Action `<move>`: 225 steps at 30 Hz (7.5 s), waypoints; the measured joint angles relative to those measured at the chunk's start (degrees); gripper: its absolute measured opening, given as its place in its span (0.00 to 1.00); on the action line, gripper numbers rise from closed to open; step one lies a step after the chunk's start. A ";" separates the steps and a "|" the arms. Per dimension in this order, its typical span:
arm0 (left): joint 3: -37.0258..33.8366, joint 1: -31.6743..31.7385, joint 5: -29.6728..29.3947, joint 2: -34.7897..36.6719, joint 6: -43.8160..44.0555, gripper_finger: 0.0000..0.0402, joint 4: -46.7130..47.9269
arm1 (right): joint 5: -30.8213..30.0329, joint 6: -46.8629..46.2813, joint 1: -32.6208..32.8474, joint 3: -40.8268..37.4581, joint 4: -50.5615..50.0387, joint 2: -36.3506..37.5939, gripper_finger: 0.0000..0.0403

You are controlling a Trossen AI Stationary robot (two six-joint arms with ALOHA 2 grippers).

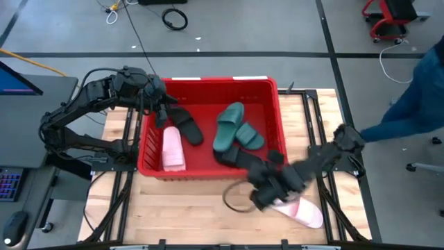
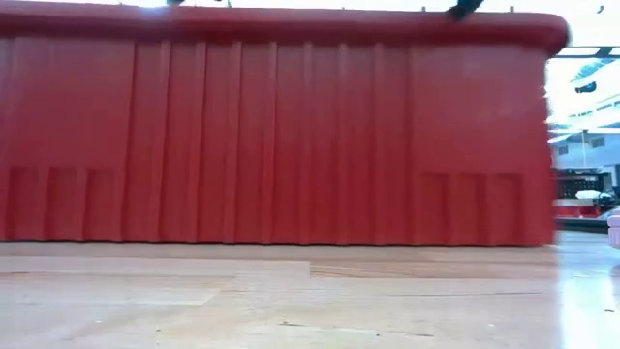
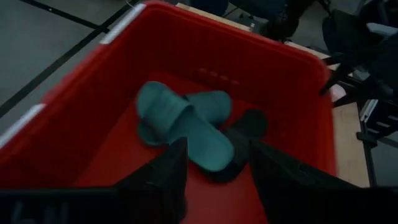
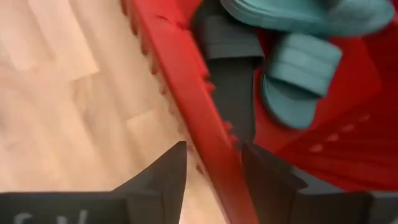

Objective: Pick and place slides into bin
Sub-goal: Adjust the red bin, then put the pink slipper into the red bin

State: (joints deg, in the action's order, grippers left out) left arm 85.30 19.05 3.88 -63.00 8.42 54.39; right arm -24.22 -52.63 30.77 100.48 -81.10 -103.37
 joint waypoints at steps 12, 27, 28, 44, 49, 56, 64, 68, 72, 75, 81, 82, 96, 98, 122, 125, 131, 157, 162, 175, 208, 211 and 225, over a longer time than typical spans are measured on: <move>0.00 0.00 -0.02 0.00 0.56 0.43 -1.34 | -25.84 5.82 9.47 -5.23 7.66 4.86 0.44; 0.00 0.00 -0.03 0.00 -0.50 0.43 -1.36 | 6.92 -12.17 22.90 -5.17 30.84 6.48 0.37; 0.00 0.00 -0.02 0.00 -0.48 0.44 -1.36 | 7.22 -13.78 24.05 -5.17 30.34 5.53 0.37; 0.00 0.00 -0.02 0.00 -0.06 0.44 -1.33 | 20.17 -20.86 27.84 -5.23 7.93 -10.03 0.37; 0.00 0.00 -0.02 0.00 -0.06 0.44 -1.33 | 25.25 -5.36 24.21 -5.17 7.46 -13.32 0.37; 0.00 0.00 -0.03 0.00 -0.04 0.43 -1.35 | 33.29 1.51 17.63 -5.67 3.48 -15.51 0.37; 0.00 0.00 -0.04 0.00 -0.11 0.44 -1.32 | 42.11 3.26 14.84 -11.83 6.71 -15.89 0.37; 0.00 -0.02 -0.02 0.00 -0.14 0.43 -1.30 | 43.01 5.36 14.08 -15.70 5.80 -15.89 0.37; 0.00 -0.02 -0.03 0.00 -0.24 0.44 -0.26 | 44.99 7.39 13.59 -18.72 5.89 -15.89 0.37; 0.00 -0.02 -0.02 0.00 -0.28 0.44 0.66 | 47.80 7.69 13.54 -20.55 6.24 -15.89 0.37; 0.00 -0.02 -0.02 0.00 -0.28 0.43 0.94 | 50.71 7.66 13.87 -21.85 6.60 -15.78 0.33; 0.00 -0.02 -0.02 0.01 -0.28 0.43 0.94 | 50.90 7.44 13.87 -21.83 6.60 -15.75 0.30; 0.00 -0.01 -0.03 0.01 -0.11 0.43 1.00 | 43.77 -7.97 14.19 -12.82 12.01 0.55 0.03; 0.00 -0.02 -0.02 0.02 -0.11 0.43 0.98 | 33.55 -9.09 14.85 -11.01 17.10 4.59 0.03; 0.00 -0.02 -0.02 -0.02 -0.22 0.44 0.72 | -8.28 40.18 -14.47 -1.54 18.85 10.74 0.03; 0.00 -0.02 -0.04 -0.04 -0.26 0.43 0.72 | -0.45 46.57 -20.81 -1.54 9.42 6.91 0.03; 0.00 -0.02 -0.05 -0.04 -3.05 0.44 0.72 | 0.44 53.39 -30.25 -1.59 -6.04 -1.21 0.03; 0.00 -0.02 -0.05 -0.07 -4.61 0.43 0.65 | -1.62 66.61 -31.86 -1.52 -1.24 -7.86 0.03; 0.04 0.00 -0.06 -0.92 -4.41 0.44 -0.46 | 0.57 67.39 -21.69 -1.54 -1.28 -4.48 0.03; 0.00 0.09 -0.04 -4.82 -1.96 0.44 -3.06 | -11.35 74.45 -17.06 -1.57 0.29 -11.23 0.03; 0.02 0.04 -0.04 -5.25 -3.73 0.44 -2.89 | -23.29 153.22 -32.09 -1.57 45.60 -23.44 0.14; 0.02 0.07 -0.04 -5.25 -3.52 0.43 -1.81 | -23.46 153.04 -31.72 -1.57 47.08 -23.30 0.18; 0.02 0.04 -0.02 -5.25 -1.64 0.43 0.85 | -28.27 148.62 -31.25 -1.54 49.90 -21.09 0.35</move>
State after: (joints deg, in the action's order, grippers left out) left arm 85.32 19.09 3.86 -68.25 6.79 55.24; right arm -52.49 95.99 -0.48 98.94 -31.20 -124.46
